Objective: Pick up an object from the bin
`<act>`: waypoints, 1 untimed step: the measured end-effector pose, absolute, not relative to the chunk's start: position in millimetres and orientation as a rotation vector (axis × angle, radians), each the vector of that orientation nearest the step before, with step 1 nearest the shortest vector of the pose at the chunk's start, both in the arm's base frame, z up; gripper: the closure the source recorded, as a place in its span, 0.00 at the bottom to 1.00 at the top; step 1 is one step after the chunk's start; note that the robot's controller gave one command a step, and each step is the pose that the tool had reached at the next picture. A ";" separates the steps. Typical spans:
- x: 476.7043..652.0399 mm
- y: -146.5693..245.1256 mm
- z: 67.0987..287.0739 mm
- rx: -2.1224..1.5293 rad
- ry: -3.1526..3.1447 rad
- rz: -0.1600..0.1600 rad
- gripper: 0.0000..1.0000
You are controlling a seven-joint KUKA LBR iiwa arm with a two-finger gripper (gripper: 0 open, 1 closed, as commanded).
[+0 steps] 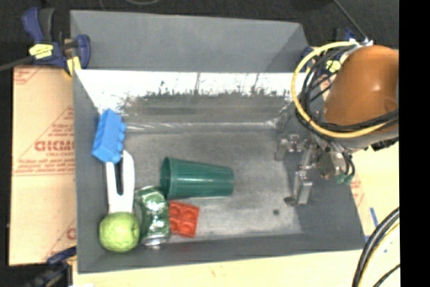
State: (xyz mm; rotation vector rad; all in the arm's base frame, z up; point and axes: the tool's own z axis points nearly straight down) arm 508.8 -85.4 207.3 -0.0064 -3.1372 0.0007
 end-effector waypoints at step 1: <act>510.2 -85.1 211.7 -0.002 -3.145 0.002 0.00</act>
Offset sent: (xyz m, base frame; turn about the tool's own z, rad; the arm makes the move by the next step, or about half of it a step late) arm 0.0191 0.0533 -0.1373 0.1366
